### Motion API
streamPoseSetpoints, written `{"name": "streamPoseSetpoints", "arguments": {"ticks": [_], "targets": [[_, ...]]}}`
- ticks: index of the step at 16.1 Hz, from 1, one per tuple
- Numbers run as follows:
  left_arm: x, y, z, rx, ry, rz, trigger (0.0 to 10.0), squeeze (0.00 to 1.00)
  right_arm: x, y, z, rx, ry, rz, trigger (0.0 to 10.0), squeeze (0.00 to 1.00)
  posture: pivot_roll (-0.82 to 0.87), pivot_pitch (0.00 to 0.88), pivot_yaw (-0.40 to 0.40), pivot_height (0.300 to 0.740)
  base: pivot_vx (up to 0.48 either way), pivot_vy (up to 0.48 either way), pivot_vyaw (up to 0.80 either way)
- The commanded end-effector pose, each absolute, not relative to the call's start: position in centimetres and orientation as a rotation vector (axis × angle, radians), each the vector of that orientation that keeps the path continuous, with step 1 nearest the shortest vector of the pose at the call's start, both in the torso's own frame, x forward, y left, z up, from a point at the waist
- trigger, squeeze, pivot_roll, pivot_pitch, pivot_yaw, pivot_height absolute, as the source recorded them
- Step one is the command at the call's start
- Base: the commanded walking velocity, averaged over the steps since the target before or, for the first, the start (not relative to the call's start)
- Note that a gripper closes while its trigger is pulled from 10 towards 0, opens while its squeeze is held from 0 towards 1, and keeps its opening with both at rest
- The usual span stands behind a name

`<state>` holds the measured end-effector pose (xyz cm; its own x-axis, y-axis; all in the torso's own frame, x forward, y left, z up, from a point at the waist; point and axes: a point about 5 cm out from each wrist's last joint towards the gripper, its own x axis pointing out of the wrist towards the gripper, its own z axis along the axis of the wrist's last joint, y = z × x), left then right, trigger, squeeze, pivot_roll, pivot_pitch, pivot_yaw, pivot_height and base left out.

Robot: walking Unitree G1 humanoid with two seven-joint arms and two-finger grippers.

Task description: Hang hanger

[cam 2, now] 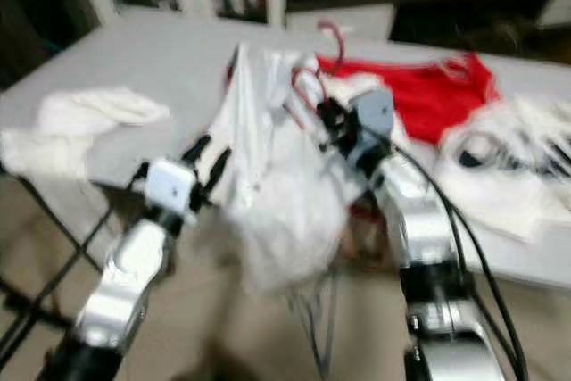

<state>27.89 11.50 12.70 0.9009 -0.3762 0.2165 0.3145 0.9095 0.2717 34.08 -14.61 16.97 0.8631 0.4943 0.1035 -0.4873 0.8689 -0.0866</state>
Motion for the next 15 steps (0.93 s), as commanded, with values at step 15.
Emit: {"name": "streamPoseSetpoints", "arguments": {"ticks": [15], "targets": [[28.8,12.8,14.7,0.253,-0.355,-0.316,10.0,0.0,34.0,-13.8,17.1,-0.144,-0.133,0.563,10.0,0.0,0.0,0.0,0.023,0.74,0.06,0.0,0.0]]}}
